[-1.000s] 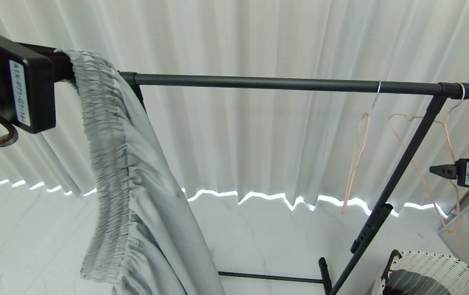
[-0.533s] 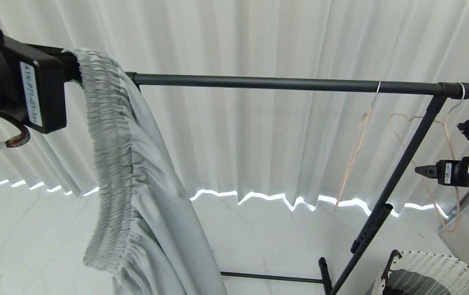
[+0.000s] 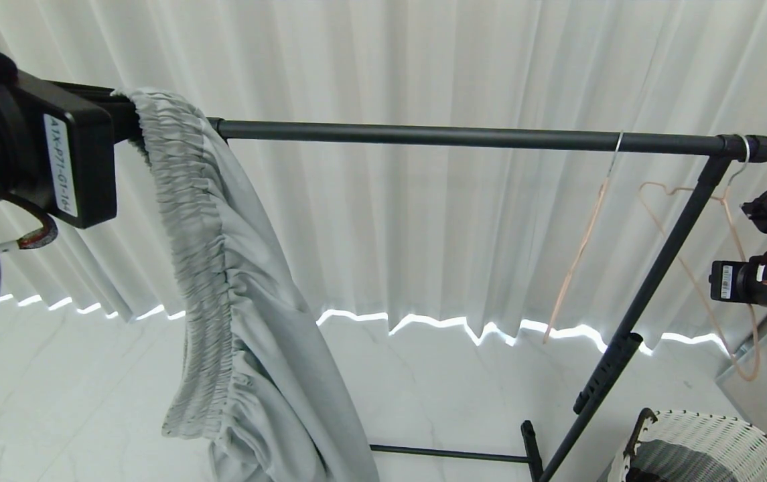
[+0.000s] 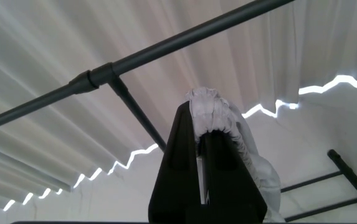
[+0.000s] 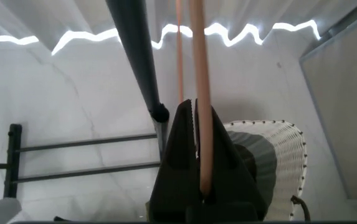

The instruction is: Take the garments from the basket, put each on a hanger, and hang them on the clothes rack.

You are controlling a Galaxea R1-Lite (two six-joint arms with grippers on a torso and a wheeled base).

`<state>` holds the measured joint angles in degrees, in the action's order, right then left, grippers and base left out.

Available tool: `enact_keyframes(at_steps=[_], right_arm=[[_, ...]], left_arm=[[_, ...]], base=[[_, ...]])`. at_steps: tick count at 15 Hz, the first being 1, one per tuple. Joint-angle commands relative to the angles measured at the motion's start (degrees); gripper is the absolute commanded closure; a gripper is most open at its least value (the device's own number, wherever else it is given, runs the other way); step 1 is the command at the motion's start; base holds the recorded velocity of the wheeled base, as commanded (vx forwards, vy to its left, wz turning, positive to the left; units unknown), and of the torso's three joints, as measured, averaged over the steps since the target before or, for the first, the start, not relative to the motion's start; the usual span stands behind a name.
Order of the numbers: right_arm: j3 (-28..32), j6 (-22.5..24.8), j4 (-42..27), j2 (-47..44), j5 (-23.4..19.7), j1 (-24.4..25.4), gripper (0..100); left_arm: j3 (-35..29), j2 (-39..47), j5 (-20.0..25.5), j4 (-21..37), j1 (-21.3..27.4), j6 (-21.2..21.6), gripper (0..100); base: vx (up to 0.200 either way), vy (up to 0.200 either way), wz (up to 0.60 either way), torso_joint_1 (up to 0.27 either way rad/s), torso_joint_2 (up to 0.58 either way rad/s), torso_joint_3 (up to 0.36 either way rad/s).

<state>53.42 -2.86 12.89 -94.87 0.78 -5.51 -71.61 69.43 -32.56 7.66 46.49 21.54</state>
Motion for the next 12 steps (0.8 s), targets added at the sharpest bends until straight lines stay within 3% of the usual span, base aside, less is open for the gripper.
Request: enact_keyframes(at_steps=[1, 12], right_arm=[[0.0, -0.3, -0.1, 0.2, 0.0, 0.0, 100], [-1.4, -3.9, -0.6, 11.0, 0.0, 0.1, 100]], left_arm=[[0.0, 0.0, 0.0, 0.0, 0.0, 0.0, 100], [3.1, 0.1, -0.1, -3.5, -0.4, 0.3, 100]], base=[[0.000, 0.000, 0.00, 0.000, 0.00, 0.000], [0.000, 0.000, 0.00, 0.000, 0.00, 0.000]])
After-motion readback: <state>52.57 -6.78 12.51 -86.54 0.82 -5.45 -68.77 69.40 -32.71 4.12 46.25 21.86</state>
